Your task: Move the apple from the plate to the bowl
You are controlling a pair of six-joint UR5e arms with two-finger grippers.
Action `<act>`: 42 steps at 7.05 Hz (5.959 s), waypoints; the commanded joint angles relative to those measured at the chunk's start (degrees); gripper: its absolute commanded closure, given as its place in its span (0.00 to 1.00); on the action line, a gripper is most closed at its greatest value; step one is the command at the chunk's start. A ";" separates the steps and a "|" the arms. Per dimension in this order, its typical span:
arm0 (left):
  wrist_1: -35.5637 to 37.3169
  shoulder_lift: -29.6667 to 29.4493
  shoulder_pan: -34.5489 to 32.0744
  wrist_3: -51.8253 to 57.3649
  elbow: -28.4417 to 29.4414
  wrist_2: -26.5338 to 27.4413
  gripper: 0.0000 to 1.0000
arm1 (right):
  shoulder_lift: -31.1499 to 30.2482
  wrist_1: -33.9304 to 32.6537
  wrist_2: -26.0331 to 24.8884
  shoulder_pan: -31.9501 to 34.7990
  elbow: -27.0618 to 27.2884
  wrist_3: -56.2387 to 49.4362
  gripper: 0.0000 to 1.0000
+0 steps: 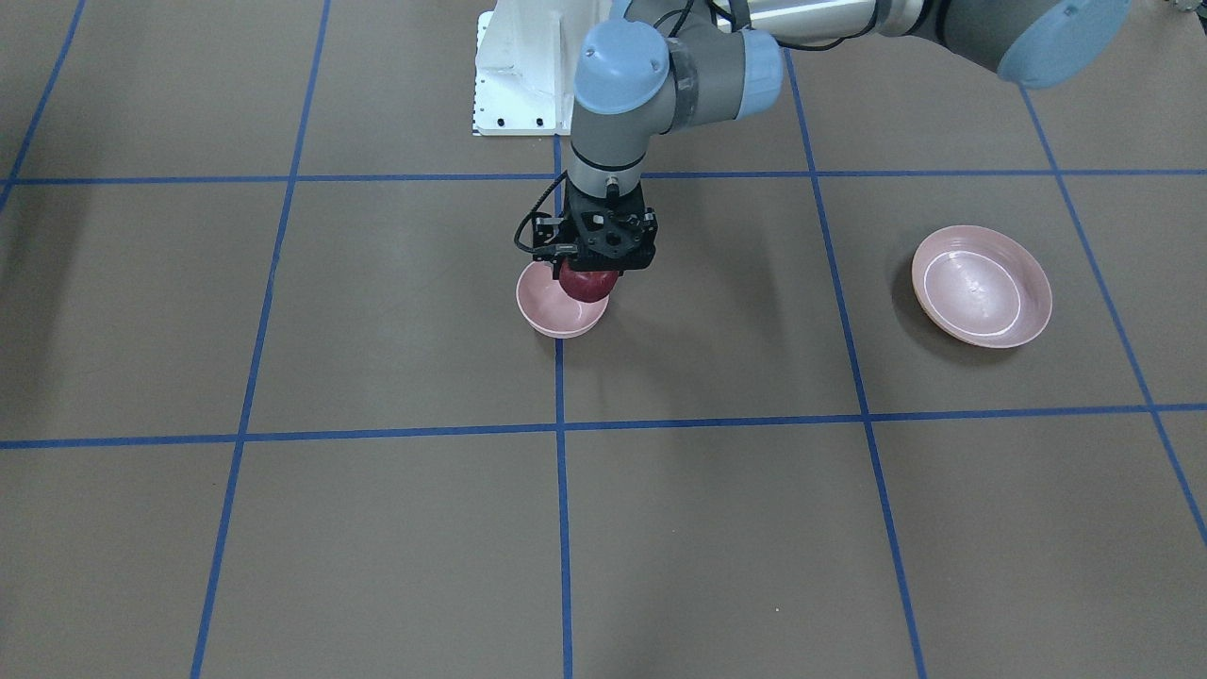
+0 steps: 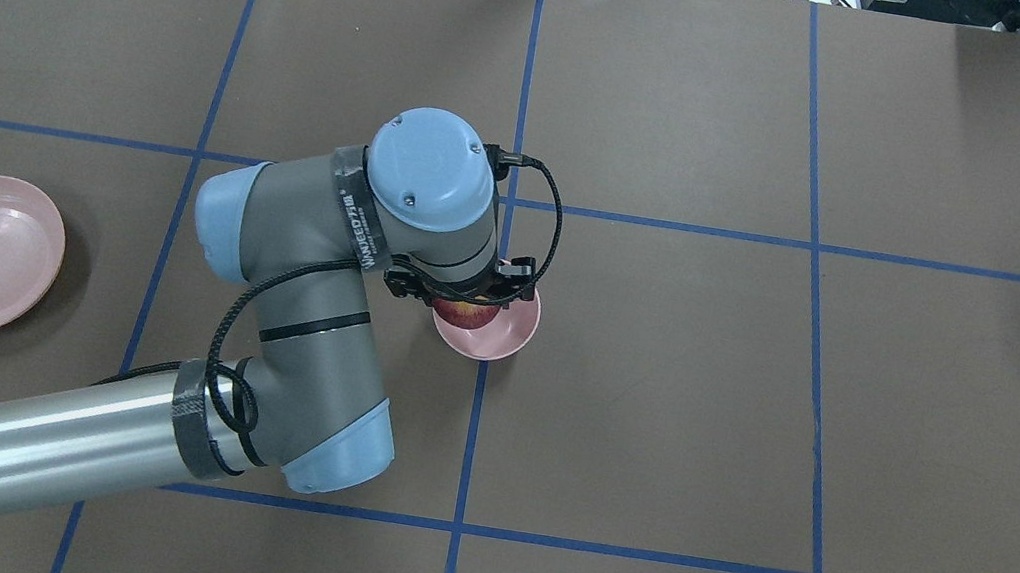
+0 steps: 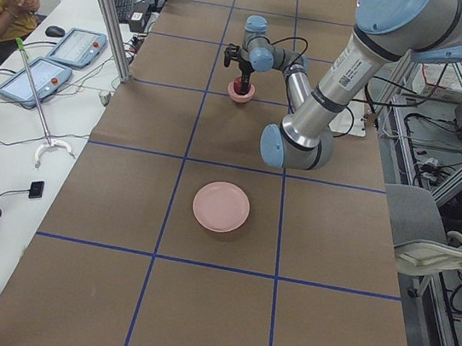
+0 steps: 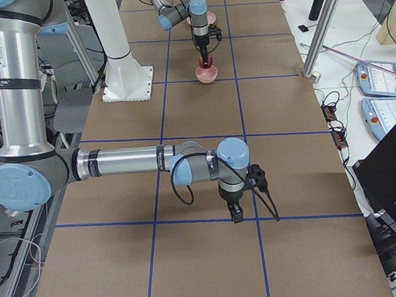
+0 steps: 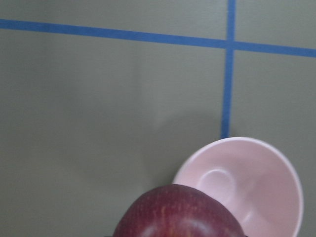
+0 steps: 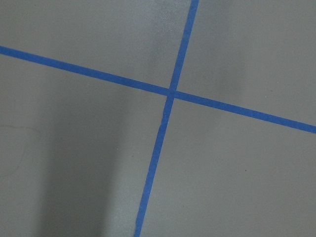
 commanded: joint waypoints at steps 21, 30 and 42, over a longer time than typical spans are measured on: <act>6.69 53.12 -52.65 83.06 -16.84 -27.20 0.02 | -0.97 -0.09 0.09 1.14 -1.74 3.78 0.00; 5.72 52.62 -65.70 88.50 -8.97 -27.67 0.02 | -1.06 -0.09 0.18 1.14 -2.09 3.69 0.00; 2.74 53.50 -65.52 88.59 -7.93 -28.63 0.02 | -1.06 0.00 0.18 1.14 -2.00 3.78 0.00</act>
